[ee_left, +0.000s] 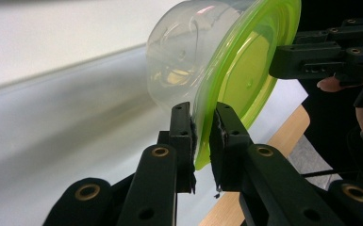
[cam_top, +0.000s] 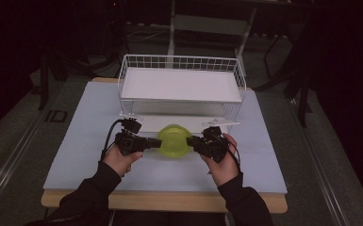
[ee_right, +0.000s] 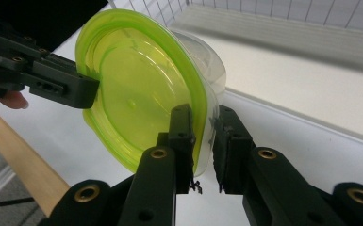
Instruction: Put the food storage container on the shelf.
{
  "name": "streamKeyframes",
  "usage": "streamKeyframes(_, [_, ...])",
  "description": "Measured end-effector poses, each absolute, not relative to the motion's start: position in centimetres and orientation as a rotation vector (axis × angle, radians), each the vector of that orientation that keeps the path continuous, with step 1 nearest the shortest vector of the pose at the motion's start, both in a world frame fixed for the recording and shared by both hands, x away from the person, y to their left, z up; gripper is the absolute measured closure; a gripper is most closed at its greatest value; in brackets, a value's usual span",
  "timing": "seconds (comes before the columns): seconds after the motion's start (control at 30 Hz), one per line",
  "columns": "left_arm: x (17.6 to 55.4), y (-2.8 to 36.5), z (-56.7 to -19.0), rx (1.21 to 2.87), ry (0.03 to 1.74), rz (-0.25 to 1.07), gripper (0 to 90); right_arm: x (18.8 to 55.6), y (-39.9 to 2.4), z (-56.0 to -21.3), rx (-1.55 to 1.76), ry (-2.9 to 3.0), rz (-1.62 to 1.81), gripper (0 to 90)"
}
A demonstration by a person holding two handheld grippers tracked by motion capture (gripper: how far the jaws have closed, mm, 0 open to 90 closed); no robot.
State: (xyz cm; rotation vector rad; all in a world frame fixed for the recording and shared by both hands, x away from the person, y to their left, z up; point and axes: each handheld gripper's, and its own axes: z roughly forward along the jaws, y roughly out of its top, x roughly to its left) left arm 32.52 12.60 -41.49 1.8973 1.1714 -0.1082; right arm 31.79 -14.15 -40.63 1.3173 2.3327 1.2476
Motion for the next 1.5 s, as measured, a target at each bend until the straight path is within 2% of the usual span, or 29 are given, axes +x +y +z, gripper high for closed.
streamKeyframes(0.53, [34.1,12.2,-35.7,1.861,1.118,-0.019,81.6,33.1,-14.7,-34.7,1.272,2.241,1.317,79.3])
streamKeyframes(0.83, [36.3,11.9,-32.6,1.865,1.106,0.019,81.5,34.9,-14.8,-32.2,1.291,2.188,1.347,79.2])
streamKeyframes(1.5, [40.8,10.7,-30.0,1.790,1.214,0.063,80.8,40.0,-14.7,-28.9,1.438,2.138,1.307,79.4])
